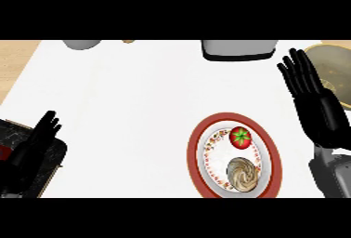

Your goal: Pick the tomato from the plate and place it in the bowl

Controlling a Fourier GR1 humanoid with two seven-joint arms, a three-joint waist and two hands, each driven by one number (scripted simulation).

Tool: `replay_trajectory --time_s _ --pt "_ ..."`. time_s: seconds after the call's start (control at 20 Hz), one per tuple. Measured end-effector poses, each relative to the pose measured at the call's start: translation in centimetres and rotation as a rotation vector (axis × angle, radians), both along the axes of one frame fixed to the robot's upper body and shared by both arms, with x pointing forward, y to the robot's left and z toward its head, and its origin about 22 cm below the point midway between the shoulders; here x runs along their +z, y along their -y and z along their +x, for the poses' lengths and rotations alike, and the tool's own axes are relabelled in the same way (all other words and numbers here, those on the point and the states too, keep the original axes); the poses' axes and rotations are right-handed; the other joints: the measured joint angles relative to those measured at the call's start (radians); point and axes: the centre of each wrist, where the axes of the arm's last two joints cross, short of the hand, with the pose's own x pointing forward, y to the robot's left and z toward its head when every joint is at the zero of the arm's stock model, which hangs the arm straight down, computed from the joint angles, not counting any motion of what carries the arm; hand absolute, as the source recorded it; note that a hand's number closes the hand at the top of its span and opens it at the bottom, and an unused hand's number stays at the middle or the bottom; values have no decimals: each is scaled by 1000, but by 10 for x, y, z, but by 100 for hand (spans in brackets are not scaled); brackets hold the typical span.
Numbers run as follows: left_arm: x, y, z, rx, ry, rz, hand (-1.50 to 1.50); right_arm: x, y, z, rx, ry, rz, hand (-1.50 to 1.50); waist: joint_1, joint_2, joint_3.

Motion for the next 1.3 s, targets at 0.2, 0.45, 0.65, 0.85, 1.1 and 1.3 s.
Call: replay_trajectory --time_s 0.2,0.45,0.65,0.85,1.1,1.3 --pt "11 23 10 -84 62 -2 0 -13 5 -10 -258 -11 -10 150 -14 15 -18" --pt "22 49 20 -191 127 -27 0 -56 42 -32 -689 -145 -180 -150 -80 29 -35" --pt "29 84 29 -292 148 -53 0 -89 9 -46 -919 -183 -183 -150 -45 32 -32" --pt "32 108 34 -353 149 -59 0 -110 -4 -53 -1015 -232 -347 -150 -9 35 -33" --pt "34 122 40 -384 147 -56 0 -116 1 -51 -999 -395 -573 -150 11 37 -38" --pt "35 129 40 -402 148 -62 0 -115 2 -49 -926 -624 -736 -150 26 33 -43"
